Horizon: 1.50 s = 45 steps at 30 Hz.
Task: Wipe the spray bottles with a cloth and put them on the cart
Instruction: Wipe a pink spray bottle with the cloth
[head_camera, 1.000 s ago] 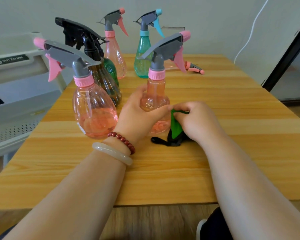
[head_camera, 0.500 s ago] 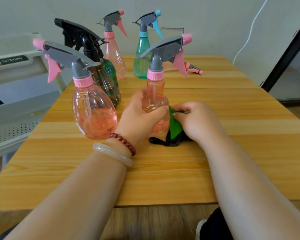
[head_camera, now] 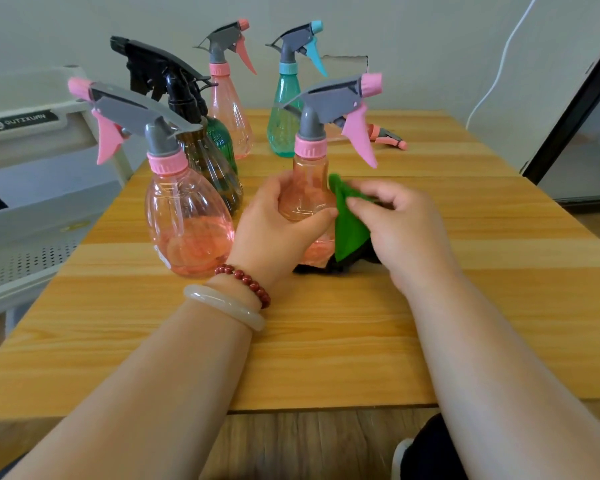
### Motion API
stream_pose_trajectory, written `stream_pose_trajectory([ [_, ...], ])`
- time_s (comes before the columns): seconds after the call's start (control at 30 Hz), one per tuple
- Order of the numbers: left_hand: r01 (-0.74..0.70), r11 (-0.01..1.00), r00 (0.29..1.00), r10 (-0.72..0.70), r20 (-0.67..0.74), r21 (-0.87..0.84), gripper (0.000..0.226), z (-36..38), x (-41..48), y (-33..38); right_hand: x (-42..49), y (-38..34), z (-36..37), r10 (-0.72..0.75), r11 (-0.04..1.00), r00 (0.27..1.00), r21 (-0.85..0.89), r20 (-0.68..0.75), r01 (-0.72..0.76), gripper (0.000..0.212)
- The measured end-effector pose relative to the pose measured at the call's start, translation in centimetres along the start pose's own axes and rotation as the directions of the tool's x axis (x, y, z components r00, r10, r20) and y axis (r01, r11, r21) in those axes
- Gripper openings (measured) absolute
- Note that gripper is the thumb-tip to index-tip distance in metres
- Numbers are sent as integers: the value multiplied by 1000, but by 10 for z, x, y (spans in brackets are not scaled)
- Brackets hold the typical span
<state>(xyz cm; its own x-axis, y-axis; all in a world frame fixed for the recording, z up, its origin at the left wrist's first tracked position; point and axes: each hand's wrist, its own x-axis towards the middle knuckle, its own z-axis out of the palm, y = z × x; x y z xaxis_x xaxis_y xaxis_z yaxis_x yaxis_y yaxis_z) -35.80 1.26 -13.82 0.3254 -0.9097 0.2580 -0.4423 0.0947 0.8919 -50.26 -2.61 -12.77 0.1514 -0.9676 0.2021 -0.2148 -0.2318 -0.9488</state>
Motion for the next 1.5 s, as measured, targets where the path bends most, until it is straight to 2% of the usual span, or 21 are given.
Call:
stream_pose_trajectory([
  [0.03,-1,1000,1000,1,6,-24,55,2,0,-1,0,0,2,-49,998,998,44,-32,51,28],
  [0.1,0,998,1000,2,24,-61,54,5,-2,-2,0,2,5,-91,996,995,-2,-49,91,30],
  [0.2,-9,999,1000,11,29,-50,45,7,-3,-3,1,6,2,12,970,999,-244,34,-4,22],
  [0.27,-17,999,1000,17,6,44,51,7,-2,-3,3,7,-2,89,950,993,-308,77,-61,22],
  [0.3,-14,997,1000,15,-6,81,59,7,-2,-2,3,7,-3,82,958,994,-280,73,-58,22],
  [0.37,-28,992,999,31,-22,122,67,6,-1,-2,1,2,0,-9,993,1000,-116,-2,9,22],
  [0.47,-61,992,998,65,-27,108,65,5,-3,0,-2,-3,4,-136,991,986,1,-92,137,22],
  [0.53,-58,997,998,60,-36,53,54,4,-2,1,0,-1,3,-78,997,995,-15,-65,77,25],
  [0.63,-46,999,999,46,-18,5,40,3,-3,0,2,7,0,96,990,995,-107,25,-93,25],
  [0.7,-34,999,999,34,2,-31,35,3,-3,0,2,7,0,112,990,993,-90,24,-109,26],
  [0.8,-17,997,999,20,37,-78,41,7,-3,0,-2,-2,0,-61,997,997,53,-53,64,27],
  [0.87,-19,996,998,24,50,-87,51,8,-2,-2,-4,-6,2,-149,986,987,68,-62,153,25],
  [0.9,-20,996,998,25,54,-82,54,8,-3,-2,-5,-6,2,-150,988,987,41,-54,152,22],
  [1.03,-21,1000,999,21,32,9,52,6,-2,-1,0,2,-2,60,975,998,-217,26,-53,18],
  [1.1,-22,999,999,21,29,42,48,4,0,-2,2,5,-3,142,959,989,-255,48,-126,17],
  [1.17,-39,998,998,37,42,47,50,3,-1,-2,1,0,-4,132,985,991,-117,8,-130,22],
  [1.23,-43,999,998,44,47,-25,44,3,-2,-1,-1,-7,-4,49,990,998,134,-38,-44,30],
  [1.3,-34,996,997,38,60,-80,44,4,-3,0,-2,-11,-4,-40,978,999,202,-37,47,33],
  [1.37,0,995,997,8,80,-103,46,6,-3,-3,-1,-6,-4,-38,998,999,56,-11,39,32],
  [1.43,31,995,995,-22,99,-92,42,6,-3,-3,0,0,-6,42,983,998,-178,41,-34,29],
  [1.5,26,999,993,-20,117,-47,50,6,-3,-4,0,2,-8,118,951,990,-297,83,-88,27],
])
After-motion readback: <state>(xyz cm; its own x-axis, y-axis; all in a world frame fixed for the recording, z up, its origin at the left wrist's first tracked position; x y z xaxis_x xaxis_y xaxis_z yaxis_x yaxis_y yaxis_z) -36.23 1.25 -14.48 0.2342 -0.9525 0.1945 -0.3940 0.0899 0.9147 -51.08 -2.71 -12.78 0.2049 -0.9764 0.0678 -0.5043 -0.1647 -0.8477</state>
